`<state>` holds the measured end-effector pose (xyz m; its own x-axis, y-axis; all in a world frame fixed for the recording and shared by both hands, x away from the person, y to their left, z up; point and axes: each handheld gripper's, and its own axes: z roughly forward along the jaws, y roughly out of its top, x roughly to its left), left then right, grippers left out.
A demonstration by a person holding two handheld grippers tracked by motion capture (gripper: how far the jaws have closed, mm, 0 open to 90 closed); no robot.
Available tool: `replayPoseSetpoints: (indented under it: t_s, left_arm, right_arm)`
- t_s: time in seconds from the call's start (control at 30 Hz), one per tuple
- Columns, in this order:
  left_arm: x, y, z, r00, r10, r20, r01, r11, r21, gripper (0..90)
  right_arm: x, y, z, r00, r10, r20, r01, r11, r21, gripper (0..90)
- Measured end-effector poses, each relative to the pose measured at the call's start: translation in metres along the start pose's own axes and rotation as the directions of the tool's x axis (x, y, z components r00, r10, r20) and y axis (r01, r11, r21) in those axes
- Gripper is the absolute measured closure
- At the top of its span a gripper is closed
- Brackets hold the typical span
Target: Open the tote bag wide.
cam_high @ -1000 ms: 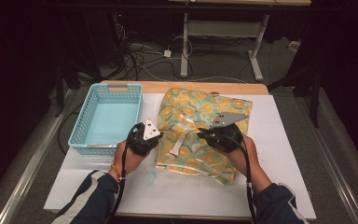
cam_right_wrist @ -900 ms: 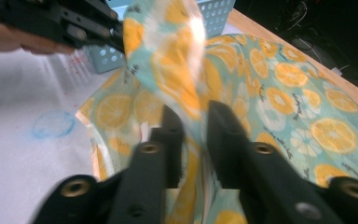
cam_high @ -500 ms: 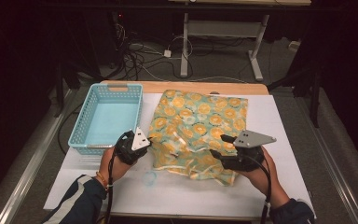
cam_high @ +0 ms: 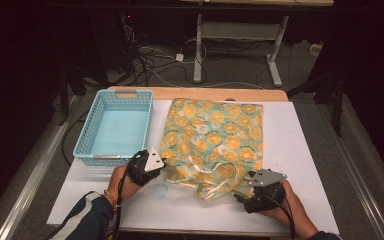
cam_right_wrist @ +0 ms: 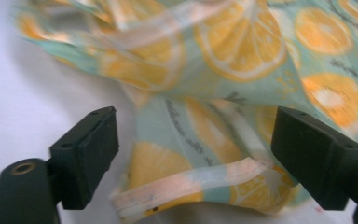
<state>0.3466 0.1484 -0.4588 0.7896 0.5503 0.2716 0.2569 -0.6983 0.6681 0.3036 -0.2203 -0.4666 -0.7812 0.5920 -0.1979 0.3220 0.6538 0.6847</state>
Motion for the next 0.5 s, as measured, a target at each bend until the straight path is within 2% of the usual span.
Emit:
replayPoseSetpoints:
  t_s: [0.03, 0.1, 0.17, 0.23, 0.27, 0.3, 0.4, 0.43, 0.5]
  left_arm:
    - [0.000, -0.001, 0.000, 1.0000, -0.003, 0.005, 0.003, 1.0000, -0.001, 83.4]
    - [-0.001, -0.003, 0.001, 1.0000, 0.003, 0.005, -0.004, 1.0000, 0.005, 83.4]
    - [-0.002, -0.004, 0.002, 0.9999, 0.014, 0.009, -0.014, 0.9999, 0.009, 83.6]
    - [-0.002, -0.004, 0.002, 0.9998, 0.018, 0.013, -0.018, 0.9998, 0.012, 83.7]
    - [-0.001, -0.005, 0.003, 0.9997, 0.021, 0.016, -0.021, 0.9997, 0.011, 83.7]
    - [-0.002, -0.005, 0.003, 0.9996, 0.022, 0.018, -0.022, 0.9997, 0.014, 83.7]
    - [-0.003, -0.007, 0.005, 0.9992, 0.029, 0.026, -0.030, 0.9994, 0.018, 84.4]
    - [-0.003, -0.007, 0.006, 0.9993, 0.028, 0.026, -0.029, 0.9994, 0.018, 84.5]
    - [-0.003, -0.007, 0.006, 0.9993, 0.029, 0.024, -0.030, 0.9995, 0.010, 85.6]
  right_arm:
    - [0.000, -0.001, 0.002, 0.9999, 0.008, 0.014, -0.008, 1.000, 0.007, 15.5]
    - [-0.001, -0.001, 0.008, 0.9997, 0.023, 0.002, -0.023, 1.000, 0.010, 15.9]
    - [0.001, -0.001, 0.013, 0.9999, 0.003, 0.013, -0.004, 0.999, 0.049, 15.9]
    - [0.000, -0.004, 0.015, 0.9999, -0.017, 0.001, 0.016, 0.999, 0.030, 17.3]
    - [-0.002, -0.005, 0.015, 1.0000, 0.001, -0.007, -0.001, 1.000, 0.028, 22.7]
    - [-0.003, -0.006, 0.015, 0.9999, 0.011, -0.011, -0.011, 1.000, 0.015, 33.7]
    - [-0.005, -0.006, 0.014, 0.9995, 0.017, -0.027, -0.017, 1.000, 0.006, 52.8]
    - [-0.005, -0.006, 0.014, 0.9999, 0.002, -0.013, -0.002, 1.000, 0.001, 57.1]
    - [-0.005, -0.006, 0.015, 0.9999, 0.011, 0.004, -0.011, 1.000, 0.002, 69.1]
